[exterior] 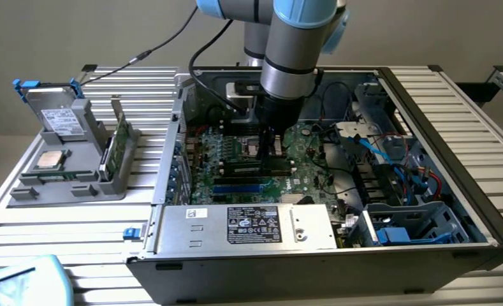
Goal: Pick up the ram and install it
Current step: 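Insert the ram into the slot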
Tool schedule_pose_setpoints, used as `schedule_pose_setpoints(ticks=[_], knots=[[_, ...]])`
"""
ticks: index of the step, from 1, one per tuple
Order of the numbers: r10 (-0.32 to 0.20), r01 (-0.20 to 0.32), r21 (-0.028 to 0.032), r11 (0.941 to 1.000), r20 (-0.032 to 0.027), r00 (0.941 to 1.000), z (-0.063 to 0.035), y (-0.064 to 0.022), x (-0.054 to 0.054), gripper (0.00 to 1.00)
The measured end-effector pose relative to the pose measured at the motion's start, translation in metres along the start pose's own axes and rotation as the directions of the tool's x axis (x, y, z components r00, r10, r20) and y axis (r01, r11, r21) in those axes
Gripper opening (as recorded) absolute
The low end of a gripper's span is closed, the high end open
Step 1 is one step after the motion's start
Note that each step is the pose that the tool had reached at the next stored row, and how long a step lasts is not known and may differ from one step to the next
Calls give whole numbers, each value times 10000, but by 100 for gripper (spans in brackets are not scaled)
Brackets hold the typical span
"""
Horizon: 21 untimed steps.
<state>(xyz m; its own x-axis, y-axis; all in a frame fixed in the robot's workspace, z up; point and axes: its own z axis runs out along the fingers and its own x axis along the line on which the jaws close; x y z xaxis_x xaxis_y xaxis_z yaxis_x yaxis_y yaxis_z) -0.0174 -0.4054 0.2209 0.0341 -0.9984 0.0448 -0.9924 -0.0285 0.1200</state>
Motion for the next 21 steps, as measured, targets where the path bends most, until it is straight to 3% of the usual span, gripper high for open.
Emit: schedule_pose_setpoints(ticks=[4, 9, 13, 18, 19, 21], knots=[[-1, 1, 1, 10000, 1, 10000, 0, -8, -4, 46], [-1, 1, 1, 10000, 0, 10000, -13, -97, -22, 46], [1, -1, 0, 10000, 0, 10000, -15, -112, -26, 46], [0, 0, 0, 10000, 0, 10000, -15, -115, -26, 60], [0, 0, 0, 10000, 0, 10000, -15, -116, -26, 66], [0, 0, 0, 10000, 0, 10000, -15, -116, -26, 66]])
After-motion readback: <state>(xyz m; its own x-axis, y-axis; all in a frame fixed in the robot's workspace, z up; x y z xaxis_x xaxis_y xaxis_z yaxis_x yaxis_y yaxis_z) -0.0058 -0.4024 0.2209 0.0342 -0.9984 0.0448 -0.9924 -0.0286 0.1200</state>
